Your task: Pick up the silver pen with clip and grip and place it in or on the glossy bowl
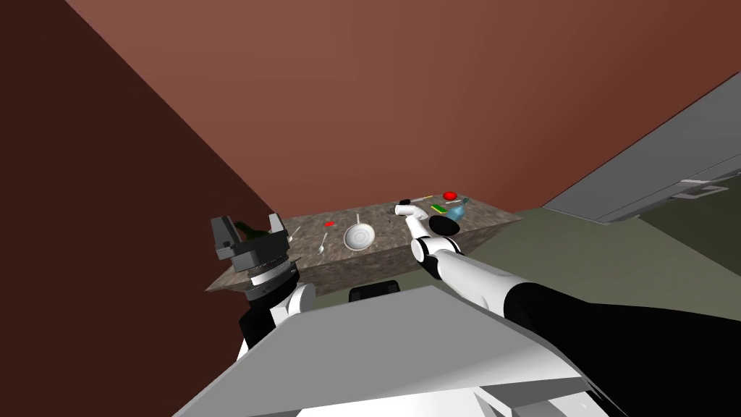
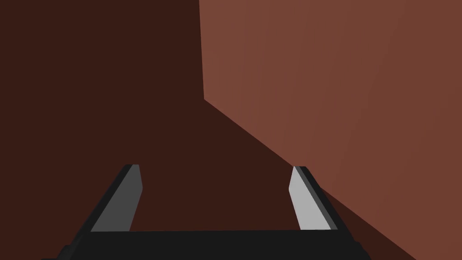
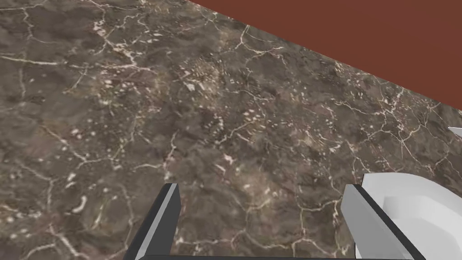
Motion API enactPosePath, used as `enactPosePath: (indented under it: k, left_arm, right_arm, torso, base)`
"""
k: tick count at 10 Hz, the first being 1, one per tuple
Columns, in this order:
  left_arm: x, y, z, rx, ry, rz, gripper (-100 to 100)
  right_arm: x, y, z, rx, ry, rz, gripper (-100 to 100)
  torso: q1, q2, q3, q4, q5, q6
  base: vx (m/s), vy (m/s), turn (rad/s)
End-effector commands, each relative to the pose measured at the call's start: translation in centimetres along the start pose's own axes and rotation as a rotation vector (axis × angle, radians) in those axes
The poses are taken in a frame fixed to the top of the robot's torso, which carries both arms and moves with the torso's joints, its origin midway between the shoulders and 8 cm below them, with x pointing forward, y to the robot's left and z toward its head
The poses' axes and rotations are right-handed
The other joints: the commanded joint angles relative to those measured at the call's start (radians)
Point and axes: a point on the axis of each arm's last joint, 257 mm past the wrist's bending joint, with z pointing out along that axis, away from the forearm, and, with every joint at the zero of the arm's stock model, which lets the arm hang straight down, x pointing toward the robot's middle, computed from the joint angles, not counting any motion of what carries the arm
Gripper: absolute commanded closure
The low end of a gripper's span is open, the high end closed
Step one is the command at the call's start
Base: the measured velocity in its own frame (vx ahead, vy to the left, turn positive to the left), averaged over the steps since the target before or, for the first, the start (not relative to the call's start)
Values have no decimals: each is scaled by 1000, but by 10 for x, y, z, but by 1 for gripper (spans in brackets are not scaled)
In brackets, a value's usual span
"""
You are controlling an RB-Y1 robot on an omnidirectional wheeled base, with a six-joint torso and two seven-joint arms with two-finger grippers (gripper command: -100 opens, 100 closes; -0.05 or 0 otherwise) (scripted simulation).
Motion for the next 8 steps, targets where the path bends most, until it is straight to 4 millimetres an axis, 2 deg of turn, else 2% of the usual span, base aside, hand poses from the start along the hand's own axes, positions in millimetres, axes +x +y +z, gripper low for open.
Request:
enactPosePath:
  k: [1, 3, 6, 8]
  left_arm:
    - [0, 0, 0, 0, 0, 0, 0]
    - [0, 0, 0, 0, 0, 0, 0]
    - [0, 0, 0, 0, 0, 0, 0]
    - [0, 0, 0, 0, 0, 0, 0]
  right_arm:
    - [-13, -9, 3, 36, -56, 50, -100]
    - [-28, -19, 5, 72, -115, 97, -100]
    - [-39, -28, 6, 102, -166, 141, -100]
    - [-55, -41, 4, 149, -250, 219, -100]
  torso:
    - [0, 0, 0, 0, 0, 0]
    - [1, 0, 0, 0, 0, 0]
    - [1, 0, 0, 0, 0, 0]
    - [1, 0, 0, 0, 0, 0]
  base:
    - [0, 14, -52]
    - [-4, 34, -49]
    - [-2, 19, -24]
    - [-4, 31, -54]
